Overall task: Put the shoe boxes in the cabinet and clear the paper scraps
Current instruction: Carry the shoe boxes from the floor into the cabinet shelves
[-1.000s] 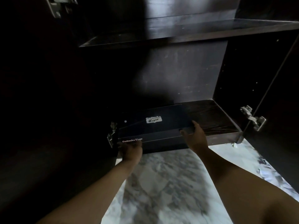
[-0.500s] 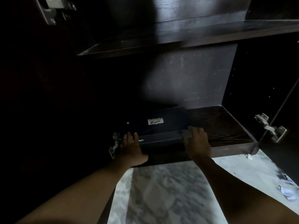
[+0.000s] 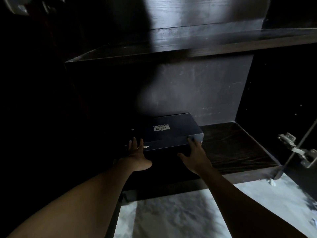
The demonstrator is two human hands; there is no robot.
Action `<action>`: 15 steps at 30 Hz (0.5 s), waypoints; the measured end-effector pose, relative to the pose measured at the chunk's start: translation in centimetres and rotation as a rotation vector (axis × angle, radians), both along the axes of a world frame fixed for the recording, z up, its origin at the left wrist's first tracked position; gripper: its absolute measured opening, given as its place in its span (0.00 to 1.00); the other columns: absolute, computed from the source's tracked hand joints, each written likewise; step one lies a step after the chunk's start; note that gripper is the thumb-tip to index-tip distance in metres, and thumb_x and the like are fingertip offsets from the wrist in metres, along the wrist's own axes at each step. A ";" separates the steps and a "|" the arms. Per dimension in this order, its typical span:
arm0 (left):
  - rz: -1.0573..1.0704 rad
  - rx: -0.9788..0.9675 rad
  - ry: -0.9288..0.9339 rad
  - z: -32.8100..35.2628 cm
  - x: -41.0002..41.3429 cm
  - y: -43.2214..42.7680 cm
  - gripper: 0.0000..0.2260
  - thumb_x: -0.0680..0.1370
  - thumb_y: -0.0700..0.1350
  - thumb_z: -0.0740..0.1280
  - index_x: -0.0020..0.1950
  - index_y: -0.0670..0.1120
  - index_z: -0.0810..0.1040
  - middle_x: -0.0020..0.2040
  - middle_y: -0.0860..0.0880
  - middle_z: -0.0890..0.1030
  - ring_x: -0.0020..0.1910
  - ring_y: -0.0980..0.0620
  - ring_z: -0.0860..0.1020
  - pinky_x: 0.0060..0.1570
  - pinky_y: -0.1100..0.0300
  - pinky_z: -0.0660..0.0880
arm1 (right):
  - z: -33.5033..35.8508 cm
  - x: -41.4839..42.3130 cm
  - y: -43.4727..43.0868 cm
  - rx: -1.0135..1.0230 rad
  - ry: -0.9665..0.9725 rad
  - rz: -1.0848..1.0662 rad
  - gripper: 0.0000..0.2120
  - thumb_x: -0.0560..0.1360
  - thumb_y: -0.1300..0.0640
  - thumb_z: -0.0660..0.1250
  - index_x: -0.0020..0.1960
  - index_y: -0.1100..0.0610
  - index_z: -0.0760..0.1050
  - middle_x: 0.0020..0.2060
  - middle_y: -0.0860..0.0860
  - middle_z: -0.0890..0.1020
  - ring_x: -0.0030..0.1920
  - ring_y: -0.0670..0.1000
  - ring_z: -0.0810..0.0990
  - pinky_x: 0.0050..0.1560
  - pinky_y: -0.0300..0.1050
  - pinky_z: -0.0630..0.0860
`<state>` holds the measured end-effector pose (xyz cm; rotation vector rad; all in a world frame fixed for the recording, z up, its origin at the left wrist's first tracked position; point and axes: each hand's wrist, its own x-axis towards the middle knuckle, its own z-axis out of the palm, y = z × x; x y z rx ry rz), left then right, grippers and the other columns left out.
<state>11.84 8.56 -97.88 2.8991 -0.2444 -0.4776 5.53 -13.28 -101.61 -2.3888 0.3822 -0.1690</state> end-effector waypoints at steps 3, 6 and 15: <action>-0.006 -0.002 0.000 -0.3 1.3 0.4 0.48 0.73 0.52 0.68 0.79 0.51 0.35 0.78 0.48 0.29 0.77 0.47 0.31 0.76 0.42 0.45 | 0.1 0.9 -0.3 0.047 0.032 0.019 0.42 0.75 0.44 0.69 0.80 0.51 0.49 0.80 0.51 0.49 0.78 0.58 0.53 0.75 0.58 0.60; -0.007 0.006 -0.008 -0.2 2.1 0.6 0.49 0.72 0.53 0.68 0.79 0.51 0.35 0.78 0.47 0.31 0.77 0.46 0.32 0.76 0.42 0.45 | 0.3 1.7 -0.6 0.142 0.053 0.036 0.41 0.75 0.46 0.70 0.80 0.51 0.51 0.80 0.51 0.50 0.78 0.58 0.54 0.75 0.59 0.59; 0.007 0.028 -0.020 1.6 1.6 -0.3 0.43 0.73 0.54 0.66 0.80 0.50 0.44 0.80 0.41 0.43 0.79 0.41 0.43 0.77 0.44 0.50 | 3.2 0.2 -1.4 0.122 0.051 -0.018 0.19 0.79 0.49 0.64 0.68 0.50 0.69 0.60 0.54 0.78 0.53 0.51 0.78 0.57 0.51 0.77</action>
